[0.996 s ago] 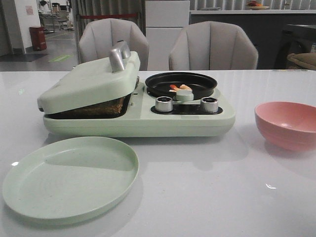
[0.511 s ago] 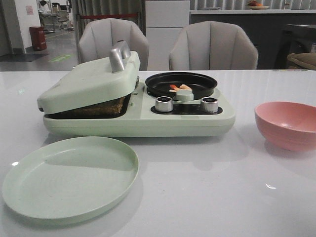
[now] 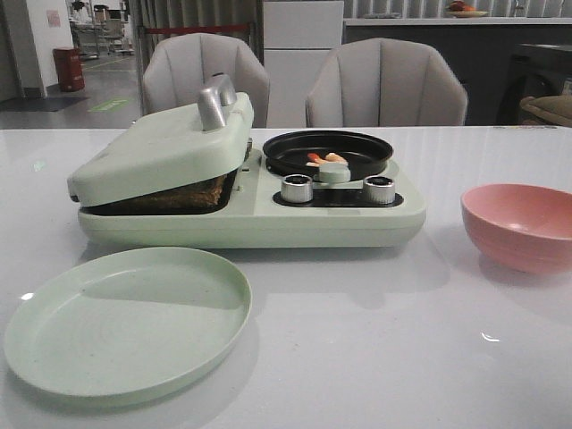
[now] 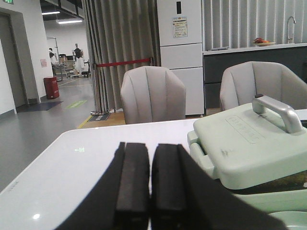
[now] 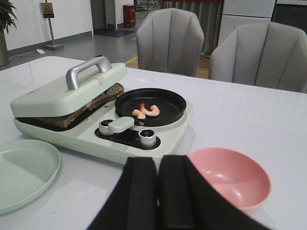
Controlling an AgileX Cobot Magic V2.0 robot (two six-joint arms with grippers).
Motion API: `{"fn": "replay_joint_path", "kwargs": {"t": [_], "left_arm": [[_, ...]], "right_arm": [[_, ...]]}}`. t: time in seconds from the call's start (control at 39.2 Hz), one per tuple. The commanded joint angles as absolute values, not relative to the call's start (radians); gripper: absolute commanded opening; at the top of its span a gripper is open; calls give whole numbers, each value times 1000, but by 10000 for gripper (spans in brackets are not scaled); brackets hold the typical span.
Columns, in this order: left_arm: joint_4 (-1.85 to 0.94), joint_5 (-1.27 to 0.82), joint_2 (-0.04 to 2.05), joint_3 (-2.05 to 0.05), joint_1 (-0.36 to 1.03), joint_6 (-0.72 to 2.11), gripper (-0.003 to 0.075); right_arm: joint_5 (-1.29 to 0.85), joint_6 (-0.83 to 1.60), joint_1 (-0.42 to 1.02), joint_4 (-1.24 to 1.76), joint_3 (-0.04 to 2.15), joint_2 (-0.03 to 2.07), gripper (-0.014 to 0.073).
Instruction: Make breakfast with bread and shrimp
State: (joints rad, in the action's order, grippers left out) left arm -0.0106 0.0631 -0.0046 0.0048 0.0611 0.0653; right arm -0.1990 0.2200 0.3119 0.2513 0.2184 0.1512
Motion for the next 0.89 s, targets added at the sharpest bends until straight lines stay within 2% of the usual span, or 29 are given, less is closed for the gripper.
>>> {"fn": "replay_joint_path", "kwargs": {"t": [0.0,0.13,0.43,0.87], "left_arm": [[-10,141,-20,27,68,54,114],[-10,141,-20,27,68,54,114],[-10,141,-20,27,68,54,114],[-10,141,-20,27,68,54,114]], "right_arm": [[-114,232,314,260,246,158,142],[-117,210,279,216,234,153,142],[-78,-48,44,12,141,53,142],[50,-149,38,-102,-10,-32,142]]}}
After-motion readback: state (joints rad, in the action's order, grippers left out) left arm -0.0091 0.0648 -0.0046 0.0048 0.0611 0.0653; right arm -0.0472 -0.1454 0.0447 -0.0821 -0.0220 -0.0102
